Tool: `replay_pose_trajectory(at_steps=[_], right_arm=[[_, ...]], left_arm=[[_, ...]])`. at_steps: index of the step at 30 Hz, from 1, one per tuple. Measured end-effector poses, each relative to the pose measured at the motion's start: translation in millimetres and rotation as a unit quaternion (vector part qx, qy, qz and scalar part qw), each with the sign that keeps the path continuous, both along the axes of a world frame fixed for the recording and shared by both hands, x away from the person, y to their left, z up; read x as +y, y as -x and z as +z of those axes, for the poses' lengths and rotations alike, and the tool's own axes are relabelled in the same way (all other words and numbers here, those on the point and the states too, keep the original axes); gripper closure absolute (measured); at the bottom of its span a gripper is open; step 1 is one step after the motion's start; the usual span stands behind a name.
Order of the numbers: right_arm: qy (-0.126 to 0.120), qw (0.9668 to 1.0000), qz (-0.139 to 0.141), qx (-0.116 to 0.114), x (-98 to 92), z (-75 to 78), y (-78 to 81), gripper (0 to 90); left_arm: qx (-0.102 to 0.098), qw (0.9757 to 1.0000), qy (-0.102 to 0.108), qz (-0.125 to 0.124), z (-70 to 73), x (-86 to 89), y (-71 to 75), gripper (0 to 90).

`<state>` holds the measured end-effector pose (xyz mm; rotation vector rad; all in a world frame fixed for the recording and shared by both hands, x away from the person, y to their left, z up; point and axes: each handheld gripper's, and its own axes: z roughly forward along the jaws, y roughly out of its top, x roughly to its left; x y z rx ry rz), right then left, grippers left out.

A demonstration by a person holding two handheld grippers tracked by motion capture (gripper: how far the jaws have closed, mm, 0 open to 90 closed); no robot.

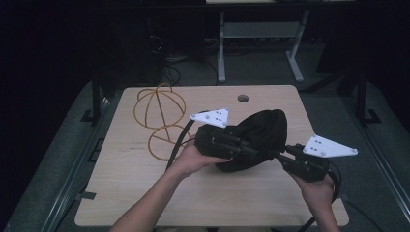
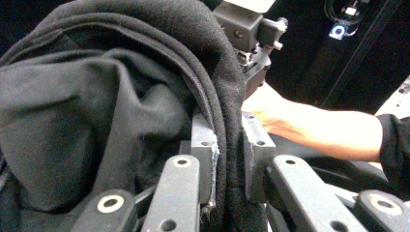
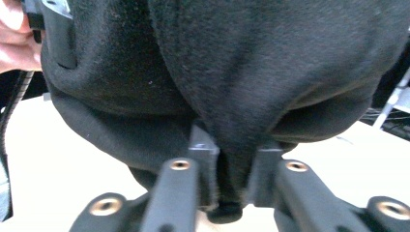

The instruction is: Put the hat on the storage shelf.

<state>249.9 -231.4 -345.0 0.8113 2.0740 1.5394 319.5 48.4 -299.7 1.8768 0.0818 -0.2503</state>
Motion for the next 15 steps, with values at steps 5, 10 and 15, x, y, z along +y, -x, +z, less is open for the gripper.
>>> replay_pose_trajectory(at_steps=[5, 10, 15], right_arm=[[-0.008, 1.0000, 0.003, 0.000, 0.2, 6.2, -1.7, 85.9], [-0.012, 0.9999, 0.006, -0.002, 1.2, 13.0, -4.0, 86.4], [-0.020, 0.9997, 0.016, 0.006, 2.0, 23.1, -6.4, 86.6]], left_arm=[[0.019, 0.9997, 0.011, 0.009, -2.5, 8.8, -6.3, 76.5], [0.016, 0.9993, 0.008, 0.031, -4.8, 18.0, -9.8, 68.5], [0.003, 0.9982, -0.020, 0.056, -4.7, 23.1, -5.2, 62.6]])
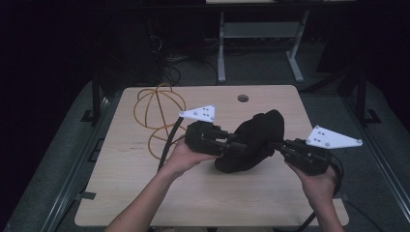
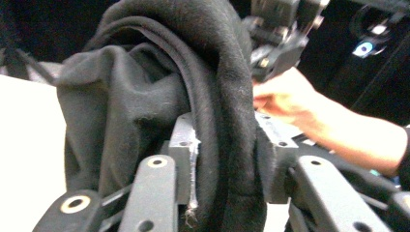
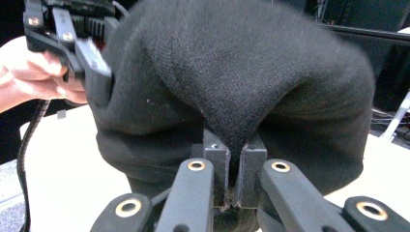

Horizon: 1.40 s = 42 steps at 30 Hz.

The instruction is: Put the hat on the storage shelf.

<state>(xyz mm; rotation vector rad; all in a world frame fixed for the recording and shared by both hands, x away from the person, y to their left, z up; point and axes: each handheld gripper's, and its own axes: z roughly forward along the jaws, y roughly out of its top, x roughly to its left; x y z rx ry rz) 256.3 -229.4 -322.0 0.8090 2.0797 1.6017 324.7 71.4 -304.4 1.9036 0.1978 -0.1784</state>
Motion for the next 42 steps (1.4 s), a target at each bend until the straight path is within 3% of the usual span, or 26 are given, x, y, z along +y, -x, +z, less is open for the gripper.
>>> replay_pose_trajectory(at_steps=[3, 9, 12, 20, 25, 32, 42], right_arm=[[0.014, 0.9999, 0.003, 0.004, 2.1, 7.8, -0.6, 86.7], [0.017, 0.9998, -0.001, 0.012, 1.5, 18.5, -2.4, 86.7], [0.009, 0.9999, -0.002, 0.013, -1.0, 23.3, -3.1, 86.7], [0.006, 0.9998, -0.003, 0.021, -3.0, 36.9, -13.0, 86.7], [0.006, 0.9996, -0.001, 0.029, -1.4, 40.5, -17.1, 86.7], [0.006, 0.9995, 0.000, 0.033, 1.4, 48.5, -27.2, 86.6], [0.002, 0.9995, 0.003, 0.031, 6.5, 59.0, -37.8, 86.6]], left_arm=[[-0.009, 0.9999, -0.007, 0.006, 0.6, 4.4, 3.8, 58.2], [-0.025, 0.9992, -0.016, 0.027, 3.3, 20.6, 7.6, 51.4], [-0.027, 0.9986, -0.032, 0.032, 1.5, 27.7, 9.2, 48.2], [-0.049, 0.9939, -0.083, 0.055, -16.1, 44.0, 17.4, 44.9], [-0.057, 0.9917, -0.097, 0.063, -25.8, 52.3, 21.8, 43.9], [-0.049, 0.9894, -0.112, 0.079, -41.3, 68.0, 26.4, 39.3], [-0.062, 0.9824, -0.141, 0.106, -64.1, 87.1, 34.6, 35.8]])
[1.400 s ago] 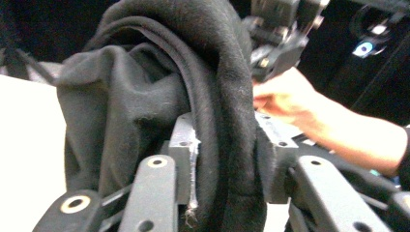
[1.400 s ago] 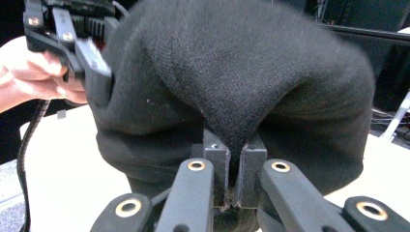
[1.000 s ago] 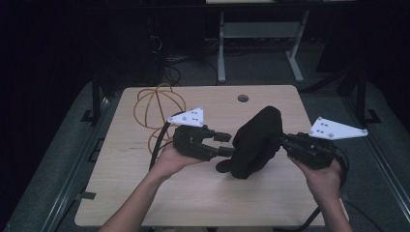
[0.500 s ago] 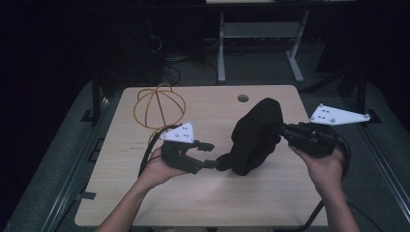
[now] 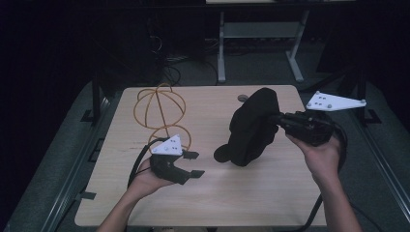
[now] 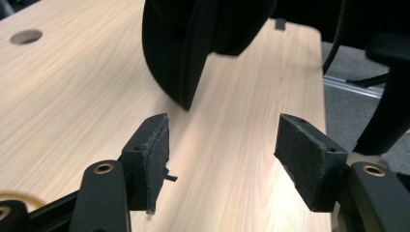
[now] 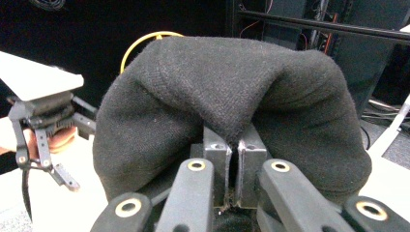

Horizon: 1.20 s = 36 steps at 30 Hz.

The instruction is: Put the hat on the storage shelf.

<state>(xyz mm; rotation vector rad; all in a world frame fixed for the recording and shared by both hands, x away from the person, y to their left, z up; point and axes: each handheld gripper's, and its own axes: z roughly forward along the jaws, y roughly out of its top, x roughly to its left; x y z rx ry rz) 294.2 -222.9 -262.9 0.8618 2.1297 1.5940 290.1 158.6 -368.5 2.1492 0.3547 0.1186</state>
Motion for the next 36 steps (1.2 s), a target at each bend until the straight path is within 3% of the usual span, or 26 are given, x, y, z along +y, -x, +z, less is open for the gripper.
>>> replay_pose_trajectory(at_steps=[6, 13, 19, 26, 36], right_arm=[[0.010, 0.9999, 0.002, -0.001, 9.0, 5.7, -5.6, 86.6], [0.019, 0.9998, 0.009, -0.003, 21.8, 11.0, -12.5, 86.6], [0.022, 0.9996, 0.020, -0.001, 33.7, 16.0, -19.6, 86.6], [0.025, 0.9991, 0.033, -0.005, 52.5, 25.9, -29.2, 86.6], [0.027, 0.9982, 0.052, -0.006, 76.6, 36.0, -44.8, 86.6]], left_arm=[[-0.007, 0.9998, -0.013, 0.015, -11.2, 11.1, 4.8, 34.9], [-0.012, 0.9993, 0.001, 0.034, -21.5, 23.6, 10.5, 34.2], [-0.019, 0.9991, -0.006, 0.038, -26.6, 27.0, 13.1, 33.9], [-0.021, 0.9991, -0.022, 0.029, -35.4, 28.1, 21.8, 33.1], [-0.023, 0.9992, -0.031, 0.012, -41.5, 20.3, 26.4, 32.5]])
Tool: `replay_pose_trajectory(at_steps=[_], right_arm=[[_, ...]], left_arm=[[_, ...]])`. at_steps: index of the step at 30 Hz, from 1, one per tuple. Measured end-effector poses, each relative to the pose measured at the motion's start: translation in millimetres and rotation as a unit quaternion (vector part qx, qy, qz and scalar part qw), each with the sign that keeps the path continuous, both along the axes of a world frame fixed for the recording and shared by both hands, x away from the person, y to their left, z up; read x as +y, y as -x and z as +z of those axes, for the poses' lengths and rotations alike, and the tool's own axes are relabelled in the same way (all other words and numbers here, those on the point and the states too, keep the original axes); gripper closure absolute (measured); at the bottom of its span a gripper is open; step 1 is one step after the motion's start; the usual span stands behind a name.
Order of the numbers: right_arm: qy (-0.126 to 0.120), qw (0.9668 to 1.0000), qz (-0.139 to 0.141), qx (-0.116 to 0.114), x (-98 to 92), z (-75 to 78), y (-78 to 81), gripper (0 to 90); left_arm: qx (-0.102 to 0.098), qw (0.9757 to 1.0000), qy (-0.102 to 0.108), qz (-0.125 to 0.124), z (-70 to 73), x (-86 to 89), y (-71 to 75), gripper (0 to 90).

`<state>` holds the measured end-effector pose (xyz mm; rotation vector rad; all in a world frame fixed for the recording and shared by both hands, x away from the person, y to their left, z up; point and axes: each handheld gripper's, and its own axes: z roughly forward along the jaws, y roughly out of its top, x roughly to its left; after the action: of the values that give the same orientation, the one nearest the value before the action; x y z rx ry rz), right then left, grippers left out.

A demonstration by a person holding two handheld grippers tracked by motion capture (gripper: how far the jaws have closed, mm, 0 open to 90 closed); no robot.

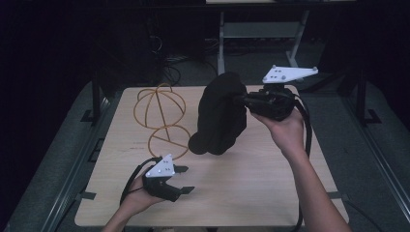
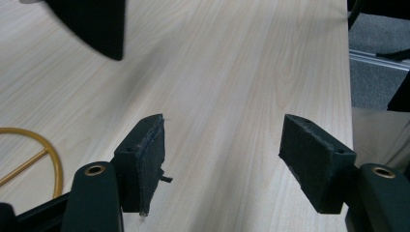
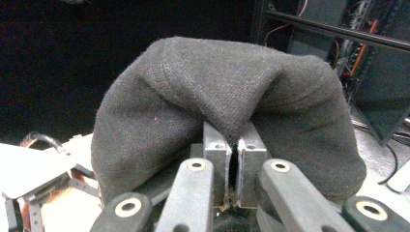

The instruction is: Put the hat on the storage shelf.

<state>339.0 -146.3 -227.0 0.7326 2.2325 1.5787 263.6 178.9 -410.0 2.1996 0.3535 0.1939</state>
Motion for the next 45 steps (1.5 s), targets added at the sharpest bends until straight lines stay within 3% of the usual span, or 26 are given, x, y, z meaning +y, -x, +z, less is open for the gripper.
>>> replay_pose_trajectory(at_steps=[16, 30, 42, 45], right_arm=[[0.016, 0.9991, 0.039, -0.008, 49.4, 28.1, -23.3, 86.6], [0.031, 0.9971, 0.067, -0.014, 90.6, 41.2, -40.4, 86.5], [0.052, 0.9949, 0.087, -0.003, 132.5, 51.5, -64.6, 86.5], [0.051, 0.9943, 0.093, 0.007, 146.4, 50.3, -74.4, 86.5]], left_arm=[[-0.008, 0.9995, -0.022, -0.023, -5.4, -10.7, 5.9, 31.9], [-0.012, 0.9991, -0.024, -0.034, -8.8, -14.3, 5.3, 31.9], [-0.011, 0.9992, -0.018, -0.034, -8.0, -15.5, 3.5, 31.9], [-0.022, 0.9985, -0.027, -0.041, -7.3, -17.8, 3.7, 32.0]])
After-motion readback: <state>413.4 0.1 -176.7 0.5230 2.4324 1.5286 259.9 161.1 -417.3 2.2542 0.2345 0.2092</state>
